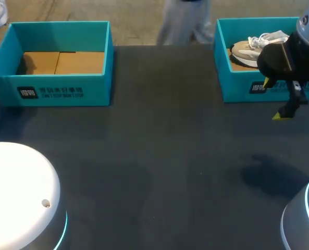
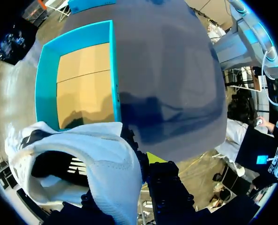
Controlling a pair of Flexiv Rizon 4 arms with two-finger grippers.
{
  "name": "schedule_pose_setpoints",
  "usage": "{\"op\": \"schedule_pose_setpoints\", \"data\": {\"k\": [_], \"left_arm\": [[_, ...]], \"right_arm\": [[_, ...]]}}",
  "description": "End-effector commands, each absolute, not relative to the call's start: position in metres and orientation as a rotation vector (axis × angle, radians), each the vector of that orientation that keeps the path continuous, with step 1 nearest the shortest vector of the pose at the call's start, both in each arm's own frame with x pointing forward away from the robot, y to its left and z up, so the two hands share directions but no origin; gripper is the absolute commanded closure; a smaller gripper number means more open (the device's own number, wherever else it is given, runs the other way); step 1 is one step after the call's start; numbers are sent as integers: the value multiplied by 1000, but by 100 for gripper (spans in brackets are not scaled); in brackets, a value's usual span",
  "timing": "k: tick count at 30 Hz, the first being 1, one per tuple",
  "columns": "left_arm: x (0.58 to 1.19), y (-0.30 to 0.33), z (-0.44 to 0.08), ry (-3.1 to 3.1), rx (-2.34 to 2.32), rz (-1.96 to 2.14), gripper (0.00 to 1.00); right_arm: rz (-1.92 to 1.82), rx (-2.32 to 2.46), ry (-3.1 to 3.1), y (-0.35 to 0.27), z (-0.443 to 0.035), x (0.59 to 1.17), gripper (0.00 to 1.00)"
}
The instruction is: Take the shoe out of the shoebox, open the shoe tongue, remove and reinsert the insole, then place the shoe into the shoebox
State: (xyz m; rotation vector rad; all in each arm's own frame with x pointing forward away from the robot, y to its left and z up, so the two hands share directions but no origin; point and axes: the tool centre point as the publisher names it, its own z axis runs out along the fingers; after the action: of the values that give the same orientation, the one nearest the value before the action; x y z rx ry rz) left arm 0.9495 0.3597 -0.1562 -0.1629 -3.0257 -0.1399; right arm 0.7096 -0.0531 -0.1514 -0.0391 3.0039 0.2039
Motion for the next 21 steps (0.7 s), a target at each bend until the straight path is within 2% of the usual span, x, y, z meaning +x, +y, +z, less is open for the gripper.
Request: {"op": "schedule_pose_setpoints", "data": {"k": [1,14,21], "left_arm": [[949,359,-154,-3026,-165,-144,100],[949,359,-154,-3026,-165,-144,100],[963,373,-150,-2887,-807,-242,100]], "right_arm": [[199,-37,3008,-52,-152,711,0],[199,-37,3008,-52,-152,711,0],[199,-37,3008,-52,-152,711,0]]}}
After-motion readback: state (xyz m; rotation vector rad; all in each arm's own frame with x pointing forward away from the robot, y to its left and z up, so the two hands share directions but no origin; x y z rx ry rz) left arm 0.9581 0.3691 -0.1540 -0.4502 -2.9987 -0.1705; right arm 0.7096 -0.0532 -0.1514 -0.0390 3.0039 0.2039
